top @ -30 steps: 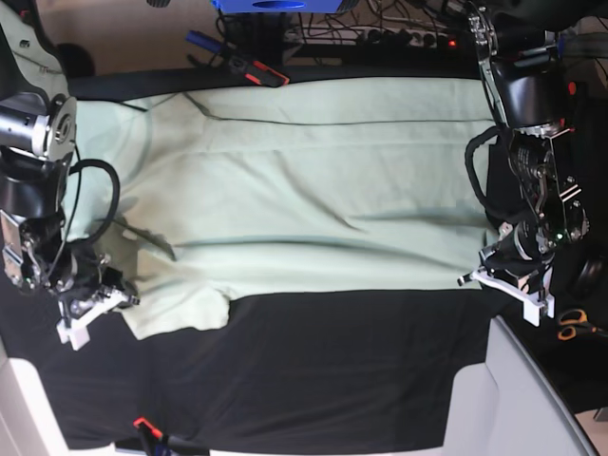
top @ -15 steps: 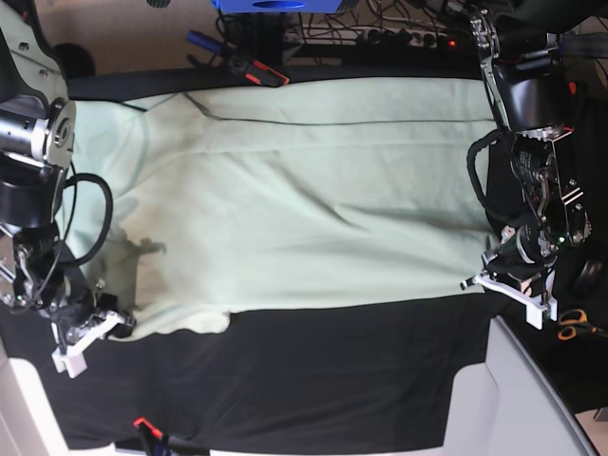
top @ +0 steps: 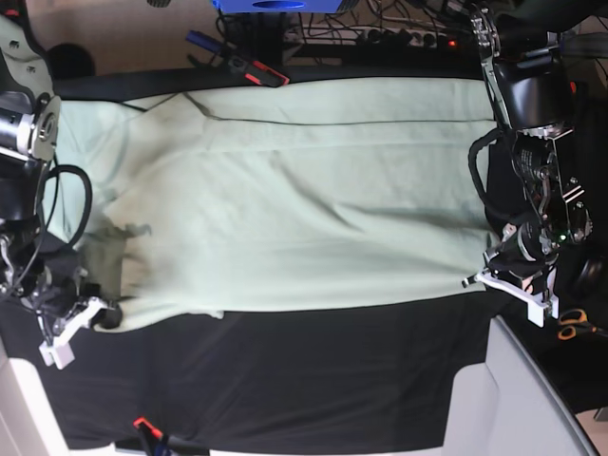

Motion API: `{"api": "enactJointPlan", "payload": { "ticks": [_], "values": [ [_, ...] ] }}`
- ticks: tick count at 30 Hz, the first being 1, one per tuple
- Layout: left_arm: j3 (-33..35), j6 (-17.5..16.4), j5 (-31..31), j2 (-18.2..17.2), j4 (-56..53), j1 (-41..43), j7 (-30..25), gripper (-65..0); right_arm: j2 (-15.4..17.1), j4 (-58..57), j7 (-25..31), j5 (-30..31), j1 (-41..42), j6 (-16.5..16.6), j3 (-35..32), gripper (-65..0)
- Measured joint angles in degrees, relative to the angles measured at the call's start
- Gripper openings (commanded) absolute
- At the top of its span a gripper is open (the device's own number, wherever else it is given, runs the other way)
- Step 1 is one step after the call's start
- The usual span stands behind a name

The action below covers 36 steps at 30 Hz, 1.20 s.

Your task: Fold the T-shirt properly

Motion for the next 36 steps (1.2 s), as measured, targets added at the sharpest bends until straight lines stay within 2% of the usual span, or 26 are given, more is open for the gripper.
{"api": "enactJointPlan", "payload": {
  "ticks": [12, 15, 22, 28, 33, 36],
  "values": [
    [0.3, -0.1, -0.2, 0.1, 6.4, 5.8, -0.1, -65.0, 1.9, 0.3, -0.4, 0.1, -3.3, 0.3, -0.3, -64.9],
    [0.4, 0.0, -0.6, 0.2, 6.4, 8.2, 0.0, -65.0, 2.1, 0.3, -3.5, 0.2, -4.0, 0.3, -0.3, -65.0],
    [0.4, 0.0, -0.7, 0.2, 6.5, 11.9, -0.1, -65.0, 2.7, 0.3, -5.7, 0.2, -7.1, 0.5, -0.2, -65.0],
    [0.4, -0.1, -0.5, 0.2, 6.5, 14.7, 0.5, -65.0, 2.5, 7.3, -9.4, 0.4, -11.3, 0.4, -0.1, -65.0],
    [7.5, 0.0, -0.2, -2.6, 6.5, 14.8, -0.1, -65.0, 2.6, 11.2, -12.9, 0.6, -12.6, 0.4, 0.1, -65.0],
    [8.9, 0.0, -0.1, -2.5, 6.5, 15.1, 0.0, -65.0, 2.5, 12.6, -14.6, 0.7, -14.4, 0.4, 0.1, -65.0]
  ]
}}
